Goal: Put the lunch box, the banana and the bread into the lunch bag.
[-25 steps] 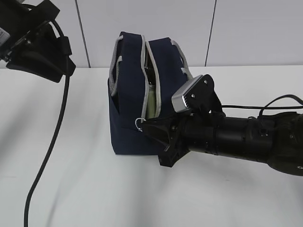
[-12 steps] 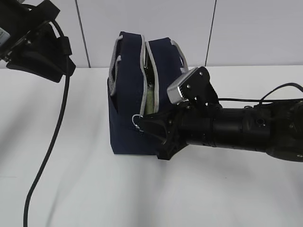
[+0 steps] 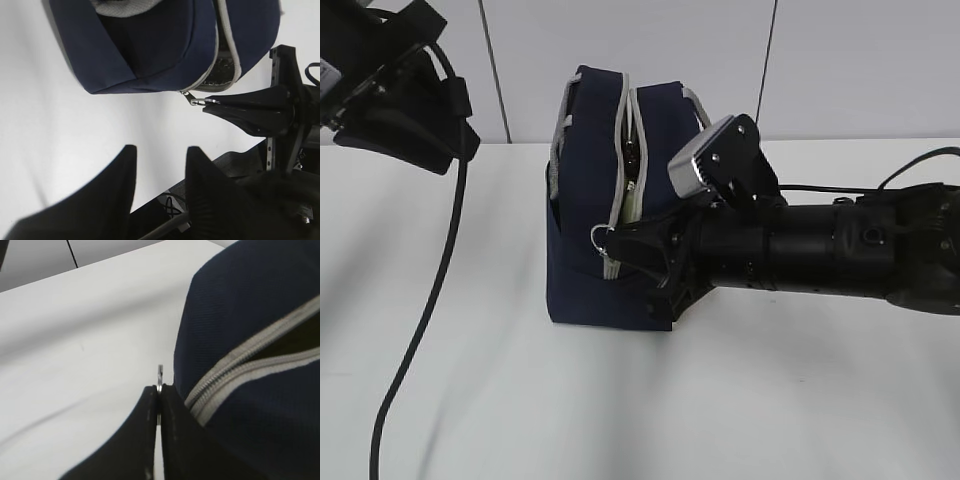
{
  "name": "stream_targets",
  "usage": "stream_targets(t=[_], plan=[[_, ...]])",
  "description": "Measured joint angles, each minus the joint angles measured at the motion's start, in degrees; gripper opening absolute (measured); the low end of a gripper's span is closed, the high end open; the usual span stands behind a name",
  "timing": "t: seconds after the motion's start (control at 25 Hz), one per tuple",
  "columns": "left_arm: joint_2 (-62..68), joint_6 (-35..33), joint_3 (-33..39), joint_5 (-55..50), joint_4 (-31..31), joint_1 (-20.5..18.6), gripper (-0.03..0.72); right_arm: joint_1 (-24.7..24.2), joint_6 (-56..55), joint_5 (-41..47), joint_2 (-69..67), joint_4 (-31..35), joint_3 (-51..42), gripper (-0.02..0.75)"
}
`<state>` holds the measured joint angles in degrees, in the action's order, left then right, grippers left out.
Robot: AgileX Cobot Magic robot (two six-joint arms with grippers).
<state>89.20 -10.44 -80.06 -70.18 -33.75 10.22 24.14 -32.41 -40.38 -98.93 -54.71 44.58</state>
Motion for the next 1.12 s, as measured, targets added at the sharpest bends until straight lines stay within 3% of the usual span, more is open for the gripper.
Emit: stream_targets(t=[0.28,1.12], plan=[[0.0,0.0,0.0,0.0,0.0,0.0,0.254,0.0,-3.7,0.6,1.1,-2.8,1.8,-0.016],[0.0,-4.8,0.0,2.4,-0.2,0.0,0.253,0.0,-27.3,2.5,1.8,-20.0,16.2,-0.016]])
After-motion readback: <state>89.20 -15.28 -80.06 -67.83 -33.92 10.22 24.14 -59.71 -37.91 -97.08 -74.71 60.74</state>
